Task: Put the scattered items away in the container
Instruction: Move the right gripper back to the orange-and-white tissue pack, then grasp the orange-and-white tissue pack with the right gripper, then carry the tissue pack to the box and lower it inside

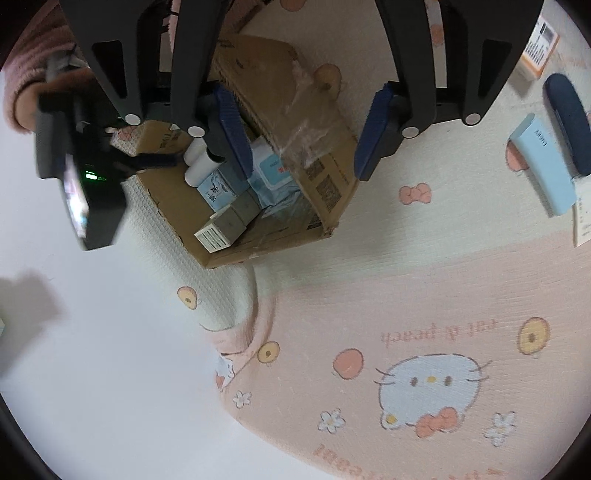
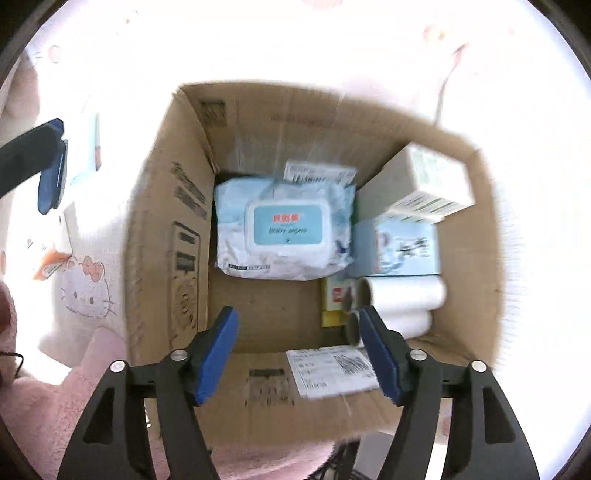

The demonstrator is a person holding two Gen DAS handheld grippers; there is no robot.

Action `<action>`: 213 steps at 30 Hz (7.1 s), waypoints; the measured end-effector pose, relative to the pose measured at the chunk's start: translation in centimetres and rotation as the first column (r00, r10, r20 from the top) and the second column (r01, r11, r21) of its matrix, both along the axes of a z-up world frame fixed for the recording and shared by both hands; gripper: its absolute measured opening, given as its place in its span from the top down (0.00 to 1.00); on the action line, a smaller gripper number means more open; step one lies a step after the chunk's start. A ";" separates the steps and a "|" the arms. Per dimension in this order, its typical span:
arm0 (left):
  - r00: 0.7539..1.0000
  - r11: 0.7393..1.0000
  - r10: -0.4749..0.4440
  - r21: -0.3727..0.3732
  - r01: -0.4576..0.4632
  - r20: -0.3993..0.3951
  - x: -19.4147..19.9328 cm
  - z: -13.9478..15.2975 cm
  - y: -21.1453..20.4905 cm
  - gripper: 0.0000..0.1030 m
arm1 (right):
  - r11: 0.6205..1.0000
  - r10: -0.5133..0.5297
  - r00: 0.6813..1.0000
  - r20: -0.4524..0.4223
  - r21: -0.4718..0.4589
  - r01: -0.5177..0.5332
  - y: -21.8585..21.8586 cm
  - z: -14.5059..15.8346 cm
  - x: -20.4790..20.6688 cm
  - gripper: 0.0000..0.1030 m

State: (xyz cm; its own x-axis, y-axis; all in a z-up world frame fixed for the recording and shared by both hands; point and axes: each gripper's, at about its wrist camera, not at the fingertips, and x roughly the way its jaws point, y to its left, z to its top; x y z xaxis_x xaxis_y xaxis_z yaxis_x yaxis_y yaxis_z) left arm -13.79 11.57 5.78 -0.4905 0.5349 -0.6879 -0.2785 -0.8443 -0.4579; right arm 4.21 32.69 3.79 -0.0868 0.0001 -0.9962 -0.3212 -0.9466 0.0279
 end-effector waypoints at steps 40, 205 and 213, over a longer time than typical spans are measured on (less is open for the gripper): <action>0.886 0.888 0.412 -0.311 -0.338 0.212 10.4 -11.4 -24.9 0.38 | 0.976 0.151 0.942 -0.298 -0.105 -0.190 -19.5 -4.2 -12.5 0.29; 0.918 0.973 0.231 -0.058 -0.225 0.322 1.5 -19.6 -14.9 0.59 | 0.926 -0.285 0.807 -0.517 -0.365 0.093 -12.0 -17.4 -10.9 0.57; 0.953 0.972 0.232 -0.018 -0.233 0.194 4.4 -12.7 -15.1 0.60 | 0.941 -0.270 0.732 -0.625 -0.333 0.063 -12.4 -11.8 -8.5 0.57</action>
